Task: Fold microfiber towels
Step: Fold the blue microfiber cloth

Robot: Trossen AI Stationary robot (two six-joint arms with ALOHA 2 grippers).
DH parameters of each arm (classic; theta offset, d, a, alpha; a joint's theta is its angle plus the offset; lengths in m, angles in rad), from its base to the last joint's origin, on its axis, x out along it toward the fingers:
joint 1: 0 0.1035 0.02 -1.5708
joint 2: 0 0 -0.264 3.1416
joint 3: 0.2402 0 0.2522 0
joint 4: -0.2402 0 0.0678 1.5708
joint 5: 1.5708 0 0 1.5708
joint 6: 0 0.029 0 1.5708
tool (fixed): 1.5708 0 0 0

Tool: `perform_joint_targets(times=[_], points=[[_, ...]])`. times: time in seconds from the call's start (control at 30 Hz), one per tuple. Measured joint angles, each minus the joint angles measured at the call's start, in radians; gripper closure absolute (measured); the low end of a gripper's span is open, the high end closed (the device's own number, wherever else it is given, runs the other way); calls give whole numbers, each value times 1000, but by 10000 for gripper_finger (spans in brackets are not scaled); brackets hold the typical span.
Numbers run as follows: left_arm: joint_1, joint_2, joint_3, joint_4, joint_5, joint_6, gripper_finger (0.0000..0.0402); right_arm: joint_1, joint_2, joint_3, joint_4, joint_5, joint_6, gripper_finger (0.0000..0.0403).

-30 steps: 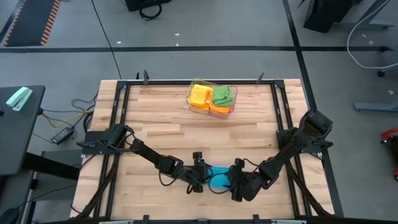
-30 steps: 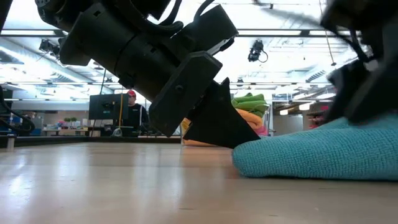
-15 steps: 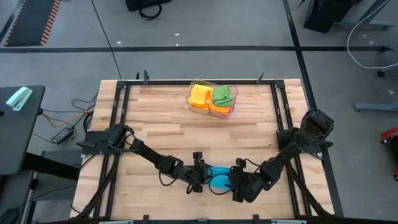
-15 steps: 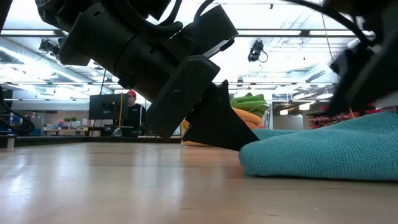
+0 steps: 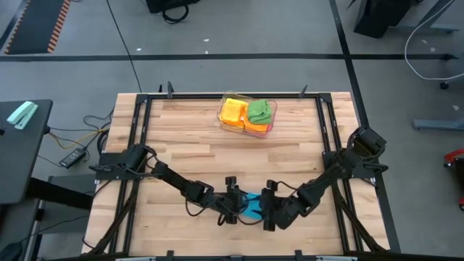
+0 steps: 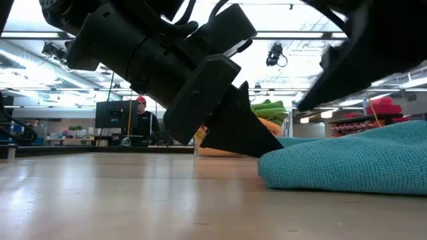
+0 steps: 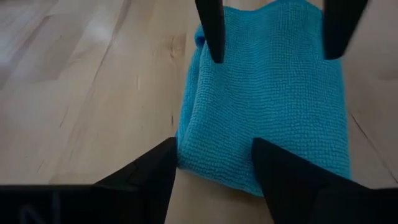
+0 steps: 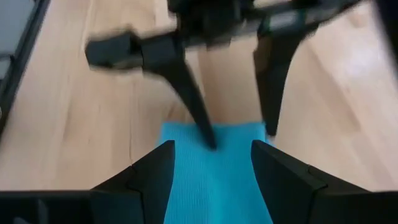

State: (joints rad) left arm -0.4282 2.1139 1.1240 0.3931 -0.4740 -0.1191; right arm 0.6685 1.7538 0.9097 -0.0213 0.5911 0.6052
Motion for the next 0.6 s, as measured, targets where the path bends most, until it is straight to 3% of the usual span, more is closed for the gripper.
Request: perform_joint_targets(times=[0.27,0.6], points=[[0,-33,-1,-42,0,31,162,8,8,-133,12,-17,142,183],[-35,-93,0,-84,7,174,185,-1,8,-169,2,5,269,183]])
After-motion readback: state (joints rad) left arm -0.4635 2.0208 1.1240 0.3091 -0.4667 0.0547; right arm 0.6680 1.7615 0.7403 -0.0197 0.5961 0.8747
